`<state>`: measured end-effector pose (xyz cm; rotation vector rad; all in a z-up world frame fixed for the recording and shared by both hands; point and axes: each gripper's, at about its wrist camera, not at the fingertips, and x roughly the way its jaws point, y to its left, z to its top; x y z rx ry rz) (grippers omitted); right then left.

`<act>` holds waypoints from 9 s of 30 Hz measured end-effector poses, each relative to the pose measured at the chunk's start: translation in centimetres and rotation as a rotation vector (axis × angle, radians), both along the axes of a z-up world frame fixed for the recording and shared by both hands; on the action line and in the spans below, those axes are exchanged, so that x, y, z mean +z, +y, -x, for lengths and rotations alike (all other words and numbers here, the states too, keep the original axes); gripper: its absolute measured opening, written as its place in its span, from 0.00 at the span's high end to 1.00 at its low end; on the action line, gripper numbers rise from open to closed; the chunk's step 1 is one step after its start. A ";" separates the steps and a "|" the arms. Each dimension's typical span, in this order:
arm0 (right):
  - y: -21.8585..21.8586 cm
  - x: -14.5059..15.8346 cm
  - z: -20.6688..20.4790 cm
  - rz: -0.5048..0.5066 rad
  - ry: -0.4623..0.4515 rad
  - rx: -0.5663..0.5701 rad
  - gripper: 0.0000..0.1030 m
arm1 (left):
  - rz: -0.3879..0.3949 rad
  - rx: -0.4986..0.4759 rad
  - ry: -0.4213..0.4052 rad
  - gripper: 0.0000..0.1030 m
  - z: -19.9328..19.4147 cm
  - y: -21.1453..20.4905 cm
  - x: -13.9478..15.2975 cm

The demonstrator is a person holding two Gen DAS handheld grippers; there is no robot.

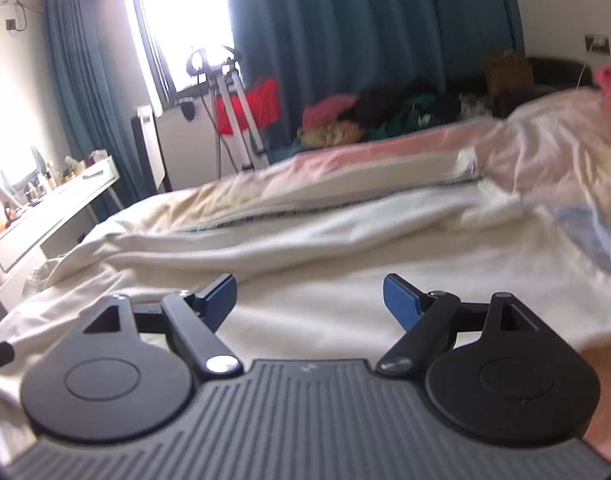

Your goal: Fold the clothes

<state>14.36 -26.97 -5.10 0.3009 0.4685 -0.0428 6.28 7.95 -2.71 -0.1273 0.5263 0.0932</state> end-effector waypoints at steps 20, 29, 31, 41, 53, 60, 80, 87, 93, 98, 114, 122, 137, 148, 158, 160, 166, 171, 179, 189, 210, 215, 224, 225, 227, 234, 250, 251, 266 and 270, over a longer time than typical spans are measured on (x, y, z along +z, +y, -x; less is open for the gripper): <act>-17.1 -1.4 3.7 -0.469 0.148 -0.295 0.21 | 0.910 0.462 0.254 0.11 -3.5 22.5 -6.8; -21.7 -7.5 1.6 -0.523 0.318 -0.497 0.20 | 0.928 0.483 0.107 0.60 -3.8 24.6 -7.2; -21.9 -9.0 0.8 -0.575 0.356 -0.525 0.20 | 0.931 0.487 0.074 0.74 -3.8 25.1 -7.3; -21.9 -10.7 6.3 -0.964 0.203 -0.708 0.20 | 0.730 0.506 -0.072 0.93 -5.1 23.6 -3.6; -21.4 -11.6 3.4 -0.935 0.226 -0.746 0.47 | 0.755 0.542 -0.085 0.93 -6.0 24.4 -3.8; -23.8 -10.8 3.0 -0.880 0.156 -0.764 0.92 | 0.739 0.520 -0.149 0.93 -4.0 24.2 -3.8; -21.3 4.8 -12.5 -0.381 -0.111 -0.597 0.92 | 0.459 0.561 -0.245 0.94 -20.3 20.2 6.4; -21.3 1.3 -30.0 -0.167 0.055 -0.611 0.92 | 0.374 0.601 -0.118 0.94 -38.2 17.7 4.1; -22.9 -6.0 -37.4 -0.137 0.178 -0.609 0.92 | 0.238 0.597 0.016 0.89 -47.1 15.7 -1.3; -22.7 -7.8 -38.2 -0.099 0.140 -0.588 0.90 | 0.221 0.560 0.064 0.82 -48.0 15.5 -3.0; -23.6 -0.7 -19.1 -0.407 -0.050 -0.581 0.46 | 0.510 0.407 -0.029 0.29 -27.7 18.6 5.4; -20.9 -2.9 -7.6 -0.720 -0.065 -0.596 0.18 | 0.708 0.382 0.022 0.22 -17.6 19.9 4.7; -19.6 -13.3 -14.1 -0.879 -0.025 -0.463 0.19 | 0.955 0.482 0.043 0.31 -25.1 23.9 -7.0; -22.4 -14.6 -21.7 -0.751 -0.094 -0.613 0.77 | 0.806 0.602 0.042 0.86 -32.5 23.7 -7.0; -22.3 -7.5 -16.7 -0.674 -0.092 -0.512 0.87 | 0.864 0.506 -0.013 0.89 -24.6 26.1 1.7; -22.2 -6.4 -14.4 -0.682 -0.100 -0.499 0.87 | 0.872 0.508 -0.014 0.89 -21.3 26.9 3.0; -21.8 -5.6 -4.4 -0.751 -0.067 -0.419 0.87 | 0.835 0.483 0.068 0.89 -9.6 30.6 4.0; -21.1 -6.5 2.7 -0.871 -0.036 -0.433 0.87 | 0.839 0.525 0.131 0.89 -3.1 32.8 2.1; -21.6 -9.3 5.0 -0.958 0.124 -0.450 0.87 | 0.801 0.555 0.201 0.84 0.9 33.6 -1.9; -21.0 -11.2 6.1 -1.107 0.123 -0.467 0.63 | 0.598 0.420 0.288 0.30 3.5 31.9 -0.4; -22.5 -11.6 5.8 -1.139 0.009 -0.460 0.27 | 0.226 0.059 0.052 0.13 -0.7 9.6 5.9; -23.1 -11.9 5.3 -1.097 0.048 -0.436 0.27 | 0.204 -0.006 0.098 0.13 -4.0 3.4 3.1; -23.4 -12.7 4.3 -0.995 0.176 -0.413 0.29 | 0.056 -0.073 0.172 0.14 -7.8 -4.6 -5.1; -23.4 -12.8 4.2 -0.992 0.175 -0.407 0.27 | 0.033 -0.077 0.181 0.14 -7.9 -4.8 -5.9; -23.5 -12.8 4.0 -0.984 0.161 -0.396 0.27 | -0.014 -0.087 0.194 0.14 -7.9 -5.1 -7.0; -23.2 -11.9 2.8 -0.868 0.149 -0.406 0.27 | -0.198 -0.120 0.226 0.11 -7.9 -6.9 -9.1; -19.4 -6.1 1.5 -0.548 0.034 -0.470 0.66 | -0.156 -0.125 0.221 0.10 -7.5 -5.8 -8.6; -18.9 -5.5 1.4 -0.525 0.020 -0.456 0.69 | -0.143 -0.123 0.219 0.10 -7.4 -5.7 -8.5; -0.8 3.8 1.2 0.131 -0.221 -0.132 0.81 | -0.001 -0.062 0.061 0.14 -5.9 -2.1 -2.3; 6.7 4.0 1.3 0.240 -0.275 -0.030 0.81 | 0.010 -0.058 -0.022 0.14 -4.8 -0.5 -0.3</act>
